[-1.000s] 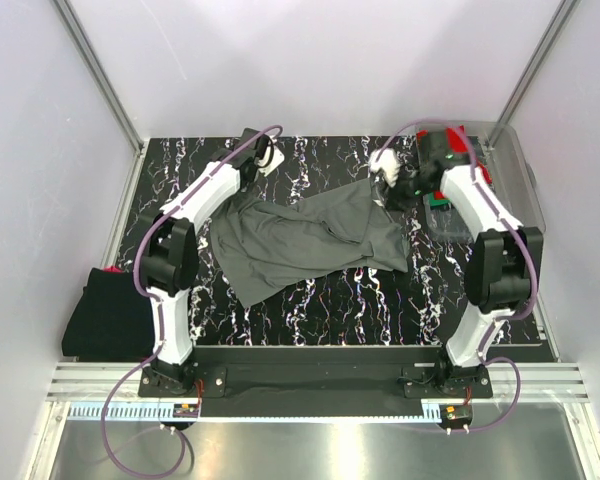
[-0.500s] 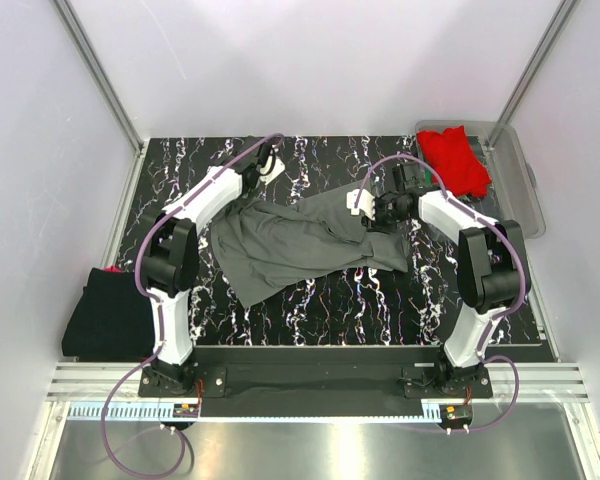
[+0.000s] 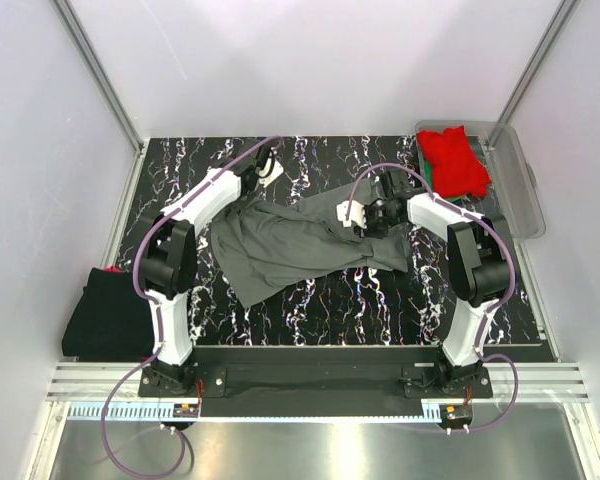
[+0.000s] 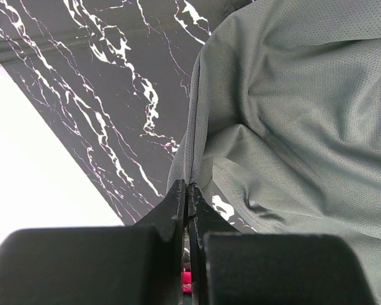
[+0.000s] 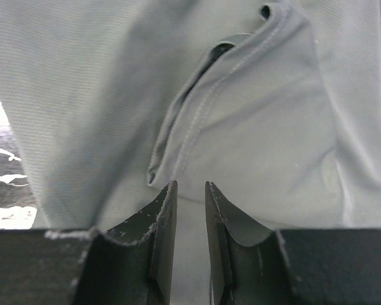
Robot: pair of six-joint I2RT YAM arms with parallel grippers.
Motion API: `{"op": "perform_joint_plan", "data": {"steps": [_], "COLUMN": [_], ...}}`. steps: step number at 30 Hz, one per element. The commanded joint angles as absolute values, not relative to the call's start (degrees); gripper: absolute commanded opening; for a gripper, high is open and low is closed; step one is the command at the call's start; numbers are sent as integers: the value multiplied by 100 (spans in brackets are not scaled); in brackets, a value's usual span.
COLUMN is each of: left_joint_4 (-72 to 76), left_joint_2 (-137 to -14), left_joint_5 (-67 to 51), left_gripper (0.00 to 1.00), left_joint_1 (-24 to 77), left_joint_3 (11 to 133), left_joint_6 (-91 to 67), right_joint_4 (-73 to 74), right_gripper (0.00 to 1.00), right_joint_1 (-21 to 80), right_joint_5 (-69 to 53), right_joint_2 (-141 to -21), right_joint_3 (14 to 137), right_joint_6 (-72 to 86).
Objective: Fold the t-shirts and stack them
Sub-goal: Flatten the tshirt out
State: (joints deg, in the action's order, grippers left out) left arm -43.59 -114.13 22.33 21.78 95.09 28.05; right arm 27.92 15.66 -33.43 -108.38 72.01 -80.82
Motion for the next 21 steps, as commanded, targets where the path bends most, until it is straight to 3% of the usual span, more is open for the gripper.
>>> {"op": "perform_joint_plan", "data": {"steps": [1,21], "left_joint_4": [-4219,-4219], "left_joint_2": [-11153,-11197], "left_joint_5": [2338,2373], "left_gripper": [0,0], "left_joint_1": [2162,2109], "left_joint_3": [9536,9536], "left_joint_6": [2733,2733], "right_joint_4": [3032,3076], "right_gripper": [32,39], "right_joint_1": [1626,1758], "right_joint_5": [-3287,-3041], "right_joint_2": [-10775,-10978], "right_joint_3": [7278,7181], "right_joint_6": [-8446,-8833]}}
